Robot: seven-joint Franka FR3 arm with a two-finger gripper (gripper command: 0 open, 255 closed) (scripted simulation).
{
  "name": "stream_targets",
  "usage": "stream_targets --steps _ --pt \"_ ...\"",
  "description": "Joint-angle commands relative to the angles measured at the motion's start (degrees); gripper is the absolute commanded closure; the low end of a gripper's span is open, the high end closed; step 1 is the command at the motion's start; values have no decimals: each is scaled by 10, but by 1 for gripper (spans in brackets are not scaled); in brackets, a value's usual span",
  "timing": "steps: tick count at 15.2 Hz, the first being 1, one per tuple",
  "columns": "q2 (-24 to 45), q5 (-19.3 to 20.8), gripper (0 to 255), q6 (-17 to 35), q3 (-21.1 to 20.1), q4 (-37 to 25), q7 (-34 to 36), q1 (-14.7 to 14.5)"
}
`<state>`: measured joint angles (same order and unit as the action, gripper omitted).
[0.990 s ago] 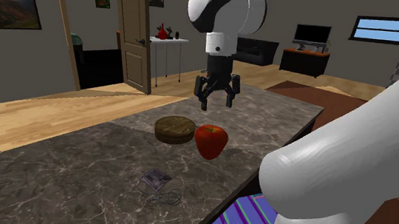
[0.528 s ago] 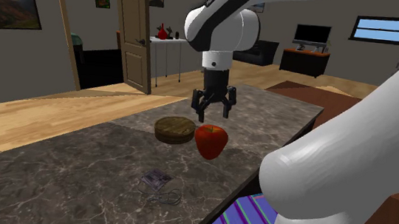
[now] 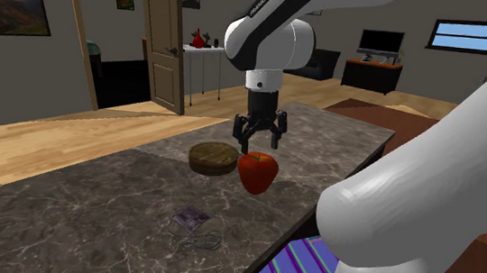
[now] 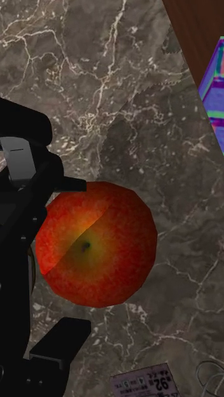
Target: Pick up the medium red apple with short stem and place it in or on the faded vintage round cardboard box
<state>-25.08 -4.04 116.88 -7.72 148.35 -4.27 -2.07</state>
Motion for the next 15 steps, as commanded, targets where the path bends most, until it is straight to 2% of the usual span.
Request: stream_targets --steps 1,2,11,15 --pt "0 0 0 0 0 0 0 0" --pt "0 0 255 0 0 0 0 0" --pt "0 0 255 0 0 0 0 0" --pt "-15 1 255 -35 2 -21 0 0"
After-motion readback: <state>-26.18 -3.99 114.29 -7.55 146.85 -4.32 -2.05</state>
